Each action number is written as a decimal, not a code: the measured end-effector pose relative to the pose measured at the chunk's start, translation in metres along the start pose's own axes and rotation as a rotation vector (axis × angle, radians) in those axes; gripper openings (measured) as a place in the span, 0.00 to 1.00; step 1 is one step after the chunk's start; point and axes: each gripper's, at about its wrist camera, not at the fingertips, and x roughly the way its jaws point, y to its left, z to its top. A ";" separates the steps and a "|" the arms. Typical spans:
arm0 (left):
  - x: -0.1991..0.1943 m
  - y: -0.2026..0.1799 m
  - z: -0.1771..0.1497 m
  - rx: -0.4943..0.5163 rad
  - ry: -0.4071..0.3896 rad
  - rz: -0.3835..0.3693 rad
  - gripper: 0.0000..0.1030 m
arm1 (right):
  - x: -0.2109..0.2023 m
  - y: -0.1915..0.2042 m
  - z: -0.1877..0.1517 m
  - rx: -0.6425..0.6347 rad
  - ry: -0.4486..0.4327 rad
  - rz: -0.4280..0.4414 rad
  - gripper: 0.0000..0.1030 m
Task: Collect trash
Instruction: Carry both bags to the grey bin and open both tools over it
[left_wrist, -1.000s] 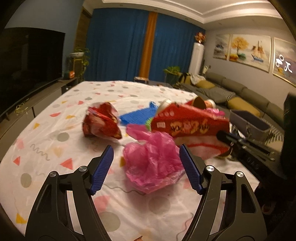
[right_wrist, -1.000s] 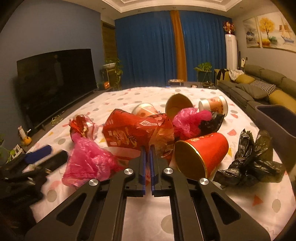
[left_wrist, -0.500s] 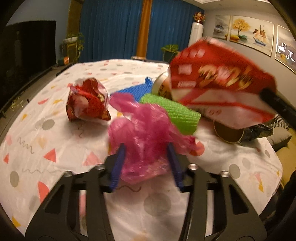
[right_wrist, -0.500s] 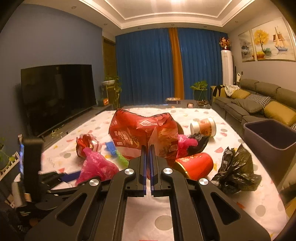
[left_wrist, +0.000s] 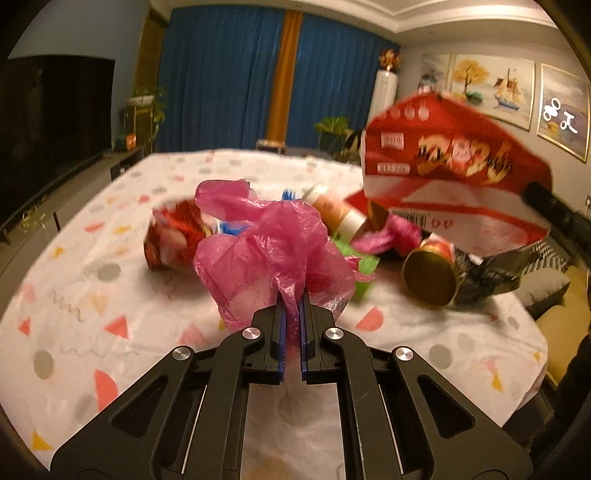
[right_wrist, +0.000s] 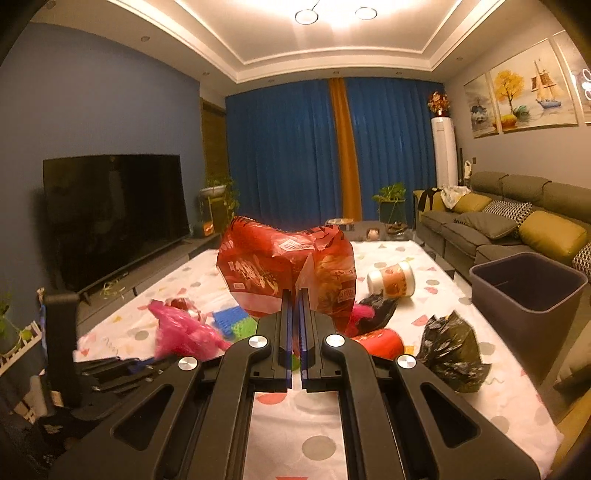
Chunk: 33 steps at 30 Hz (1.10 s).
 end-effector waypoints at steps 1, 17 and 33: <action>-0.006 -0.001 0.004 0.003 -0.020 -0.002 0.04 | -0.003 -0.002 0.002 0.004 -0.009 -0.006 0.04; -0.016 -0.077 0.058 0.121 -0.139 -0.137 0.04 | -0.048 -0.067 0.023 0.057 -0.125 -0.198 0.04; 0.073 -0.265 0.132 0.224 -0.132 -0.408 0.05 | -0.040 -0.211 0.046 0.113 -0.193 -0.615 0.04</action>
